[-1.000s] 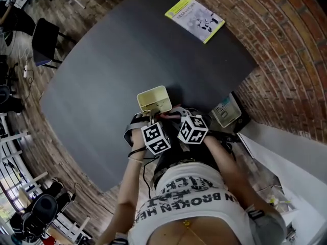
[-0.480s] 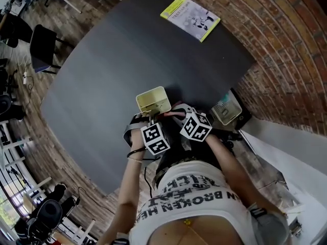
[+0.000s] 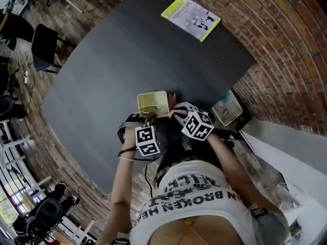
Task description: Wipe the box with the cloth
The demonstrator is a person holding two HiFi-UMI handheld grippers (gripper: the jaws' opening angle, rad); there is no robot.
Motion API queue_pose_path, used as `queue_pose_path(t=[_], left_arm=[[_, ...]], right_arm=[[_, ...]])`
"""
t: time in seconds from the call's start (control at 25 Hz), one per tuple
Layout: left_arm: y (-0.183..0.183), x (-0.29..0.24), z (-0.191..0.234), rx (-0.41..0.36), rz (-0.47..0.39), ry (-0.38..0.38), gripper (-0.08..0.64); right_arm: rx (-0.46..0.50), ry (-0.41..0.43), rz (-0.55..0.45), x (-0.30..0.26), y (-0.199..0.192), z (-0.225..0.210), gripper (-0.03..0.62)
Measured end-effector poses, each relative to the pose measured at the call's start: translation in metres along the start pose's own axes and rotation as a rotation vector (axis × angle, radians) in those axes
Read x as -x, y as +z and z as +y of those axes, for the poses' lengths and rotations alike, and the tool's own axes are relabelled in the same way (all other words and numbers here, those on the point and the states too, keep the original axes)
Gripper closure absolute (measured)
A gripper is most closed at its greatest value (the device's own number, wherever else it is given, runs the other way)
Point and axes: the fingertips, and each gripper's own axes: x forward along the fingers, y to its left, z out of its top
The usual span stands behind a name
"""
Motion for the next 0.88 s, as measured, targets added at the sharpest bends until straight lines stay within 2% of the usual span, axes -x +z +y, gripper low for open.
queue_pose_path(t=[0.2,0.48,0.64,0.76,0.8,0.88], left_arm=[[0.000,-0.001,-0.002,-0.029,0.000,-0.010,0.413],[0.001,0.002,-0.007,0.006,-0.020,-0.024,0.403],[0.014,0.029,0.000,0.088,-0.121,0.009,0.396],[0.030,0.057,0.021,0.208,-0.225,0.075,0.396],[0.030,0.061,0.032,0.257,-0.233,0.106,0.396],[0.024,0.058,0.052,0.334,-0.184,0.148,0.396]], right_arm=[[-0.007,-0.015,-0.016,0.002,0.006,-0.017,0.575],[0.006,0.004,-0.008,0.002,0.008,-0.016,0.575],[0.021,0.011,0.000,0.005,0.005,-0.016,0.575],[0.024,0.012,-0.003,0.008,0.003,-0.018,0.575],[0.024,0.011,-0.004,0.009,0.002,-0.019,0.575],[0.023,0.014,-0.008,0.011,0.003,-0.019,0.575]])
